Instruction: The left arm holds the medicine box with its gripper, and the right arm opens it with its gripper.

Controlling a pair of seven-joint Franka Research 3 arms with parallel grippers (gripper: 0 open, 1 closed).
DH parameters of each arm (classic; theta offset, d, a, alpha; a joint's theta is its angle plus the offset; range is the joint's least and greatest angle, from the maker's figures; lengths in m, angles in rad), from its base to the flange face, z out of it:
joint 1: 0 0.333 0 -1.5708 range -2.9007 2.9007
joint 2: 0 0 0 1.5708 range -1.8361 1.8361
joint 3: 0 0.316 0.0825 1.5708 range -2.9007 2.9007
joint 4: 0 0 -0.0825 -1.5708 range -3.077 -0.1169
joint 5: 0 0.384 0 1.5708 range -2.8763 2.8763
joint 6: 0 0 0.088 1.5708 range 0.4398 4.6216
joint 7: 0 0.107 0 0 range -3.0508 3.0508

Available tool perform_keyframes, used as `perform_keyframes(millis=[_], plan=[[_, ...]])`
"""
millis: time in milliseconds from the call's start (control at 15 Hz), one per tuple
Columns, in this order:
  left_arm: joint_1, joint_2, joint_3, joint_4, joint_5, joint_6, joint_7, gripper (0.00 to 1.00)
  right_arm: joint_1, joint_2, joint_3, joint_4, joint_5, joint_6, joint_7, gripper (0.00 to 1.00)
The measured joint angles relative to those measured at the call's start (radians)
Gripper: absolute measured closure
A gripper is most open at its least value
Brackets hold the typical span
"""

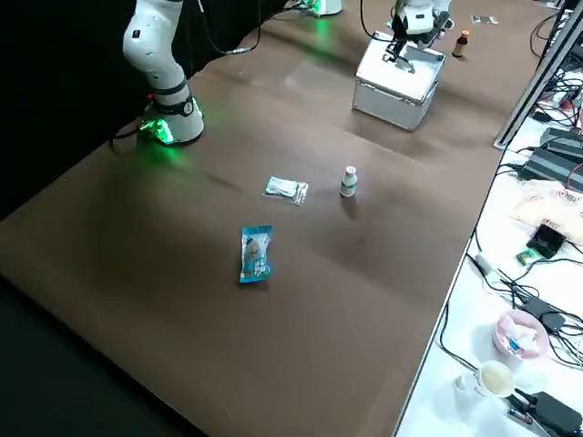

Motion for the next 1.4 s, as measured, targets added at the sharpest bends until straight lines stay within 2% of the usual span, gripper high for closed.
perform_keyframes(millis=[400,1400], plan=[[0.000,0.000,0.001,0.000,0.000,0.000,0.000,0.70,-0.086,-0.017,-0.002,-0.016,0.001,-0.112,-0.088,0.87],[0.000,0.000,0.000,0.001,0.000,0.000,0.000,0.70,-0.128,-0.019,0.003,-0.040,0.026,-0.121,-0.176,0.86]])
